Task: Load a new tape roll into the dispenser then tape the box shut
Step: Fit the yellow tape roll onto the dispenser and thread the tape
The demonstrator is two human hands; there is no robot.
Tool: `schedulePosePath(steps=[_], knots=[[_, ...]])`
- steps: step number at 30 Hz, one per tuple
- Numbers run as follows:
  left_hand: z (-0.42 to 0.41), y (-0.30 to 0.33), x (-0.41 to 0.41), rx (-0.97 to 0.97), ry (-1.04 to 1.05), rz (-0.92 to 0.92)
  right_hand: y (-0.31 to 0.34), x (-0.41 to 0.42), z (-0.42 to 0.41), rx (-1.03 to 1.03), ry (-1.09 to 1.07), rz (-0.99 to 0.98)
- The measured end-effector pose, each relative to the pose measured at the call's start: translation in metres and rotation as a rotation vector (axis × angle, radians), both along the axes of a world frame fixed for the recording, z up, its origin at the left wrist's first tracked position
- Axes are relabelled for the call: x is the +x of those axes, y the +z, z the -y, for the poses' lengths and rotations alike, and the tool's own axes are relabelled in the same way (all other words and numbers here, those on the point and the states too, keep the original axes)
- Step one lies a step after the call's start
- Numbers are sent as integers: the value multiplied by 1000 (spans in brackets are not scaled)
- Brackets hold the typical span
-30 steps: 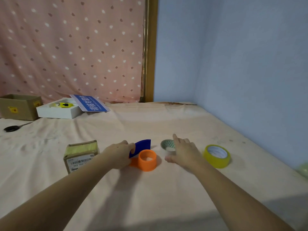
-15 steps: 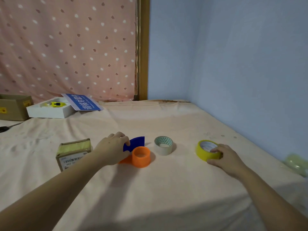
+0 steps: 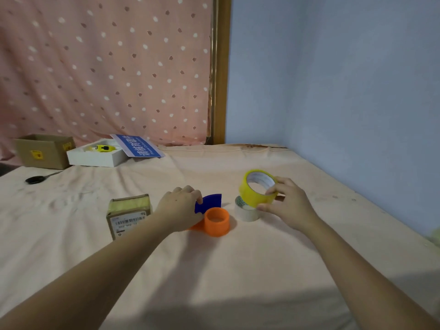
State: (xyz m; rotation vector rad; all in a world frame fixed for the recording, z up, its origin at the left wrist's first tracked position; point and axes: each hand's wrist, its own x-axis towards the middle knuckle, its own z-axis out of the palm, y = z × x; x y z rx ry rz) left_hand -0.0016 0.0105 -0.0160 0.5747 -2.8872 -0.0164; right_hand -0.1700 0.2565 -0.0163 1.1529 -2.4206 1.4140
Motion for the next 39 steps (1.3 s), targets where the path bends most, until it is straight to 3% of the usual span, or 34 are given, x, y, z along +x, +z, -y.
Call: schedulePosePath(steps=[12, 18, 22, 26, 29, 32, 36, 39], knots=[[18, -29, 15, 248, 65, -56, -36, 42, 85, 196, 159, 111], [22, -39, 17, 269, 41, -97, -33, 32, 84, 247, 166, 85], [24, -45, 15, 274, 38, -124, -37, 33, 83, 299, 229, 177], [23, -51, 16, 277, 16, -147, -59, 39, 87, 347, 171, 103], [19, -58, 27, 268, 5, -349, -62, 37, 88, 327, 168, 94], [11, -68, 34, 123, 13, -575, -63, 38, 86, 326, 164, 71], [-7, -73, 32, 238, 59, -349, -65, 39, 85, 328, 154, 52], [-11, -78, 25, 301, 118, -322, -65, 40, 83, 330, 154, 55]])
